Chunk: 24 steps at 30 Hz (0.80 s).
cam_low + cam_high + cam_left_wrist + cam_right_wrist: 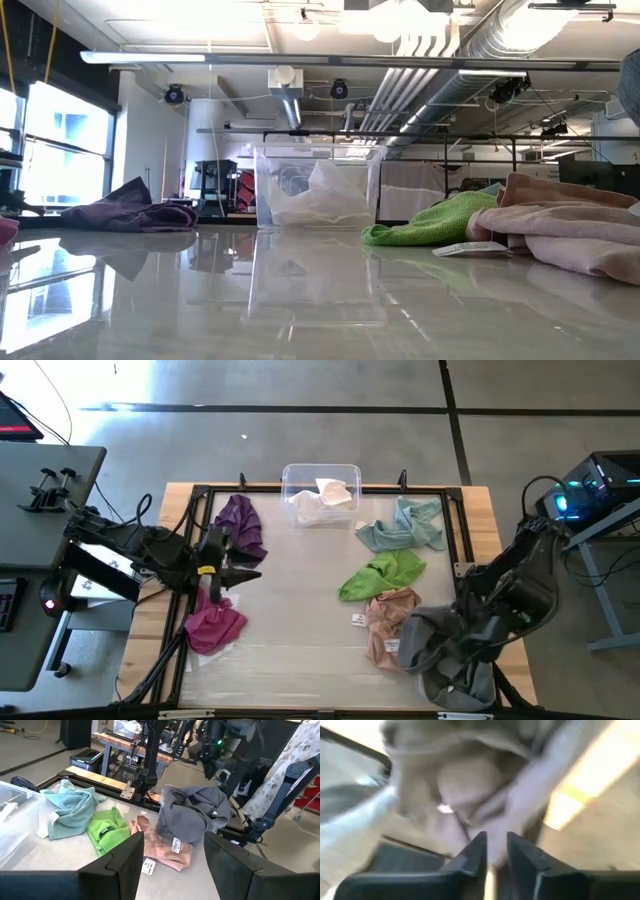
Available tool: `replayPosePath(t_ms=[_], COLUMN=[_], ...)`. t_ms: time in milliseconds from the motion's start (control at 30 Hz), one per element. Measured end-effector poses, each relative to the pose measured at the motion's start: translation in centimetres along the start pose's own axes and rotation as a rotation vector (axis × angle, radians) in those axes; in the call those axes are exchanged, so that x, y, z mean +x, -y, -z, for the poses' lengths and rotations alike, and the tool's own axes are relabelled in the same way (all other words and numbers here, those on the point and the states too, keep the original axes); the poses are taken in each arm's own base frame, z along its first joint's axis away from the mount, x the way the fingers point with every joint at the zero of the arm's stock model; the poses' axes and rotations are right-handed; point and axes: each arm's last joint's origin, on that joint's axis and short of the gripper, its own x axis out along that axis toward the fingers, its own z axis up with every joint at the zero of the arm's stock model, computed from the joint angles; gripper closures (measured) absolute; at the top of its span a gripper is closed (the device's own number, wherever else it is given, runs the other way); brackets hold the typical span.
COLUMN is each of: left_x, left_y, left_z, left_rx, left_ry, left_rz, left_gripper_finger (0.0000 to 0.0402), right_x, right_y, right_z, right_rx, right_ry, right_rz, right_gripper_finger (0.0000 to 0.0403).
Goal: Sort towels by color in basket
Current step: Put the gray towel into the bottom transparent bin
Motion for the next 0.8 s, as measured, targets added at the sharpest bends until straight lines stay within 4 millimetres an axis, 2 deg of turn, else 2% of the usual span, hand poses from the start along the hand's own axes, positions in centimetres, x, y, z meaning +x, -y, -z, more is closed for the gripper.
replayPosePath(t_ms=[133,333,533,800], left_x=[0.5,1.5,2.5,3.1], left_y=[0.1,0.3,0.8,1.7], left_z=[0.2,0.7,0.7,-1.1], left_rx=[0.013,0.008,0.011,-0.016], left_ry=[-0.015,-0.045,-0.027,0.161], left_rz=[-0.008,-0.021,0.007,0.083], left_gripper_finger=[0.0206,0.0206,0.0206,0.0206], right_x=[1.3,5.3,10.0,14.3], right_y=[0.6,0.7,-0.2,1.1], right_z=[0.6,-0.2,-3.2,-7.3], right_rx=[-0.079,-0.072,-0.154,-0.149], right_ry=[-0.057,-0.021,-0.021,0.014], right_rz=[0.081,0.17,0.158,0.262], right_gripper_finger=[0.0396,0.0388,0.04,0.0401])
